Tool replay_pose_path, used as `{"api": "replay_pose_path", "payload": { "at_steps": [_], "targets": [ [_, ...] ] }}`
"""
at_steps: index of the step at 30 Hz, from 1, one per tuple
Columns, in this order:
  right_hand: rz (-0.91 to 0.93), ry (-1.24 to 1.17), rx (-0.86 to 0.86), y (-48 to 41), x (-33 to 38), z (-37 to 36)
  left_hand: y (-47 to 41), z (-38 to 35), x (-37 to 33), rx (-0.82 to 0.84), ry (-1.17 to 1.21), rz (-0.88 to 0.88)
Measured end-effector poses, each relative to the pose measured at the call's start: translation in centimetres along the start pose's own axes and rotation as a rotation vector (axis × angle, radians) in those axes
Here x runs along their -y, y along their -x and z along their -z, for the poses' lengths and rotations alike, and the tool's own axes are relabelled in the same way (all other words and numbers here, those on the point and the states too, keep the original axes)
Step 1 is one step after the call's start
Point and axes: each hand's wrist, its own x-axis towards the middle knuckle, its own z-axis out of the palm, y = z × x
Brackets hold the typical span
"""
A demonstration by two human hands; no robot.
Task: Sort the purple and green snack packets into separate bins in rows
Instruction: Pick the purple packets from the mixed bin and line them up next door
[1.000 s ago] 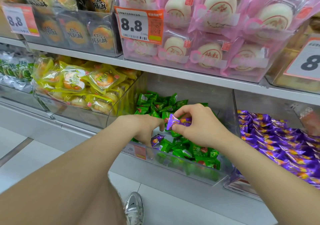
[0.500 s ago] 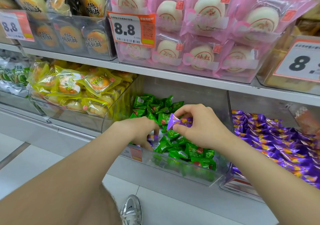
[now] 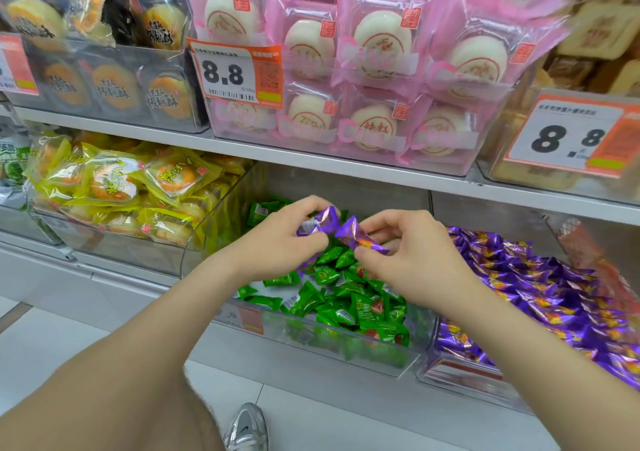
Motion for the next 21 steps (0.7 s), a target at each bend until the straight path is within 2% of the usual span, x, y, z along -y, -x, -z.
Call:
{"api": "replay_pose_path", "payload": {
  "at_steps": [3, 11, 13, 15, 17, 21],
  "targets": [
    [0.01, 0.068, -0.053, 1.2, -0.3, 1.5, 0.8, -1.5, -2.4, 0.032, 0.213, -0.102],
    [-0.013, -0.115, -0.234, 4.5, -2.2, 5.5, -0.4, -6.5, -5.9, -0.023, 0.308, -0.152],
    [-0.075, -0.188, -0.28, 5.0, -3.1, 6.9, -1.0, -7.8, -6.8, -0.036, 0.335, -0.132],
    [-0.201, -0.309, -0.24, 5.6, -3.6, 8.3, -1.5, -9.1, -7.6, -0.065, 0.335, -0.068],
    [-0.331, -0.393, -0.172, 6.0, -4.6, 9.5, -1.6, -10.2, -8.2, -0.099, 0.21, -0.056],
    [-0.384, -0.333, -0.098, 6.7, -7.9, 11.5, -1.3, -12.2, -9.8, -0.092, -0.156, -0.284]
  ]
}}
